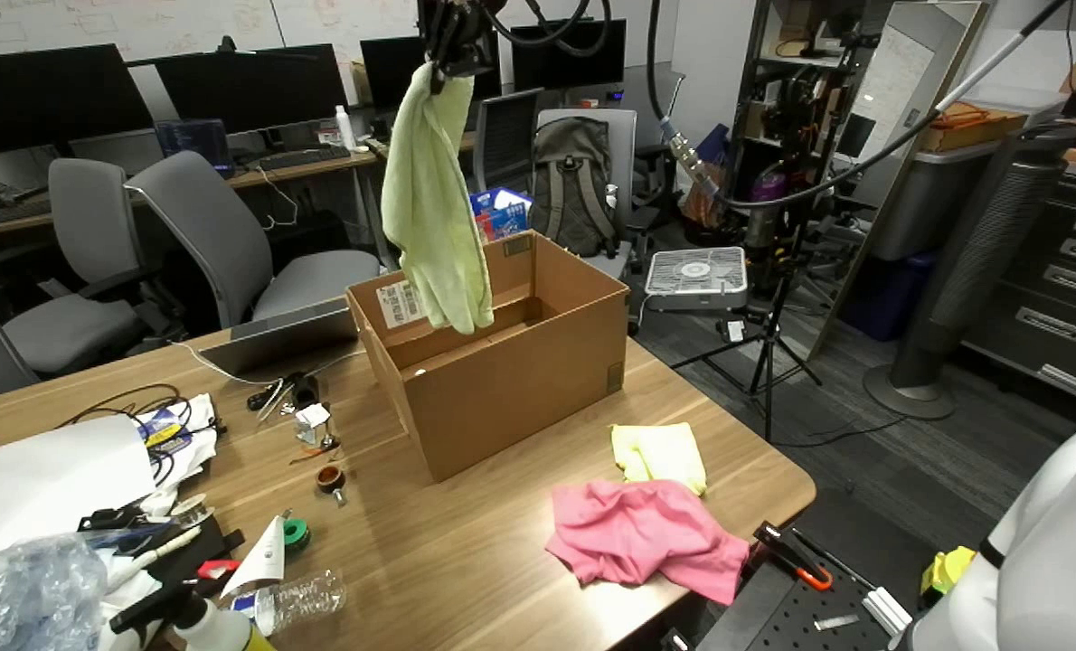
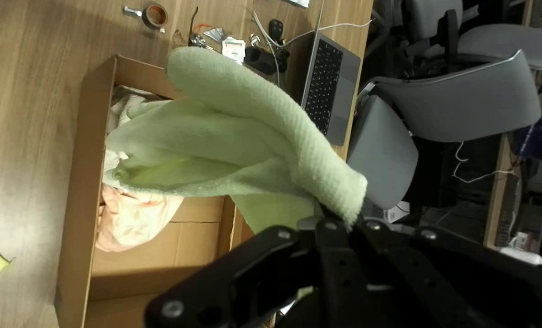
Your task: Pick up the clothes from the table and put them in the box
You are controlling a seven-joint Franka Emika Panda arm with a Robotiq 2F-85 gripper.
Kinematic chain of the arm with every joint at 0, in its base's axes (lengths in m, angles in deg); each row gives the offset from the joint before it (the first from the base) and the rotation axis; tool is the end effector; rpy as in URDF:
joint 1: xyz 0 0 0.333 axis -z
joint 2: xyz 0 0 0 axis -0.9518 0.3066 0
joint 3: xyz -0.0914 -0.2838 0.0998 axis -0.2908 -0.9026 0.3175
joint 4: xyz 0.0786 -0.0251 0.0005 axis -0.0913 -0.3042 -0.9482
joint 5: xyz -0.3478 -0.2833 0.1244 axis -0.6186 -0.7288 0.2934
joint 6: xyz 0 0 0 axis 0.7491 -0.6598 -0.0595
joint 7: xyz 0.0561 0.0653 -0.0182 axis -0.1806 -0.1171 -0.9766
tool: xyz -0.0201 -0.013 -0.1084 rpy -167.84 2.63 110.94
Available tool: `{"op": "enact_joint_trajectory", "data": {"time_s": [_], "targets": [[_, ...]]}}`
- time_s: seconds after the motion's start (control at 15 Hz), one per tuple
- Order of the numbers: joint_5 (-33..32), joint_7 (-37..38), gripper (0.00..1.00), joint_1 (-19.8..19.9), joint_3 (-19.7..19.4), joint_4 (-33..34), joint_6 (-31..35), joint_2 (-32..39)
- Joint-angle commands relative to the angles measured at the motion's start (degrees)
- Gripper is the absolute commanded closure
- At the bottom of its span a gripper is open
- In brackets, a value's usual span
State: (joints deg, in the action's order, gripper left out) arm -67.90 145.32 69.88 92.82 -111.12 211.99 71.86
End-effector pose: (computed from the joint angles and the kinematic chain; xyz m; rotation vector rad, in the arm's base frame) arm 0.6762 0.0713 0.6940 -1.9030 1.6538 -0.4283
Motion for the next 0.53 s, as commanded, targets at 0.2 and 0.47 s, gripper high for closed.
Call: {"op": "enact_joint_trajectory", "data": {"time_s": [0.2, 0.47], "targets": [[0.0, 2.6, 0.99, 0.7, -1.8, 6.5, -2.1, 3.0], [3.5, -1.5, 0.98, 3.7, -4.8, 7.8, -4.5, 2.8]]}}
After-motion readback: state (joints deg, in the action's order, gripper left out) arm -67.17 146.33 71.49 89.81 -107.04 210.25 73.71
